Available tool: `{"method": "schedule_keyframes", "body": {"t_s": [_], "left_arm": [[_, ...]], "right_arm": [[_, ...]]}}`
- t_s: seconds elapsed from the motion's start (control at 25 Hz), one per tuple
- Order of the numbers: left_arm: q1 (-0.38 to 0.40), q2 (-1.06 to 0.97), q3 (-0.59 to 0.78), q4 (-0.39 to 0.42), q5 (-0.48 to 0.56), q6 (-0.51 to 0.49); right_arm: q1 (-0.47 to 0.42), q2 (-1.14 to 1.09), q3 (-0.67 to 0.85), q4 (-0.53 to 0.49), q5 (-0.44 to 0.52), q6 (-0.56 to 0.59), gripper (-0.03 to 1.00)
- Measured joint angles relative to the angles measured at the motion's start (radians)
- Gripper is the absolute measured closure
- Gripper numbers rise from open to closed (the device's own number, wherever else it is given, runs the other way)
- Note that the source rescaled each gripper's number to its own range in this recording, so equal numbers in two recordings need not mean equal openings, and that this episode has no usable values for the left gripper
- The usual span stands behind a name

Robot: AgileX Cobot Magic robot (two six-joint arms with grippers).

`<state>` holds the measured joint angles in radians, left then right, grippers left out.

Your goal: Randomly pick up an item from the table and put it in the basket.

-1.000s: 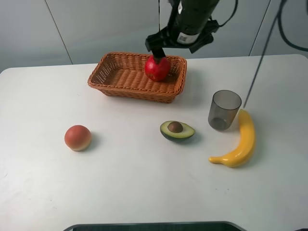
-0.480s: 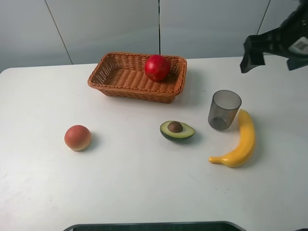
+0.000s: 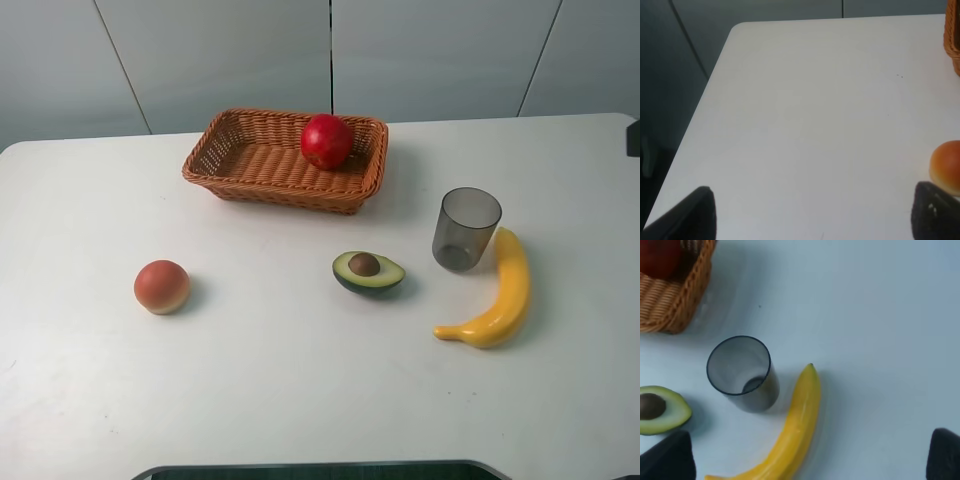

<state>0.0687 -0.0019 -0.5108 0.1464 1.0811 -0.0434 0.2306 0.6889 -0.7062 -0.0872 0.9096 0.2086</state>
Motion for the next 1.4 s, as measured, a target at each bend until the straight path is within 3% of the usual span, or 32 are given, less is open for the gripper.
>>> {"method": "schedule_keyframes", "body": {"t_s": [0.28, 0.48, 0.8, 1.4], "left_arm": [[0.0, 0.0, 0.0, 0.0, 0.0, 0.0], [0.0, 0.0, 0.0, 0.0, 0.0, 0.0], [0.0, 0.0, 0.0, 0.0, 0.0, 0.0], [0.0, 0.0, 0.0, 0.0, 0.0, -0.002]], "right_arm": [[0.0, -0.251, 0.077, 0.009, 0.072, -0.029, -0.03], [0.0, -0.424, 0.163, 0.073, 0.106, -0.051, -0.03], [0.0, -0.62, 0.172, 0.099, 0.186, -0.06, -0.03], [0.0, -0.686, 0.195, 0.076, 0.199, -0.08, -0.03]]}}
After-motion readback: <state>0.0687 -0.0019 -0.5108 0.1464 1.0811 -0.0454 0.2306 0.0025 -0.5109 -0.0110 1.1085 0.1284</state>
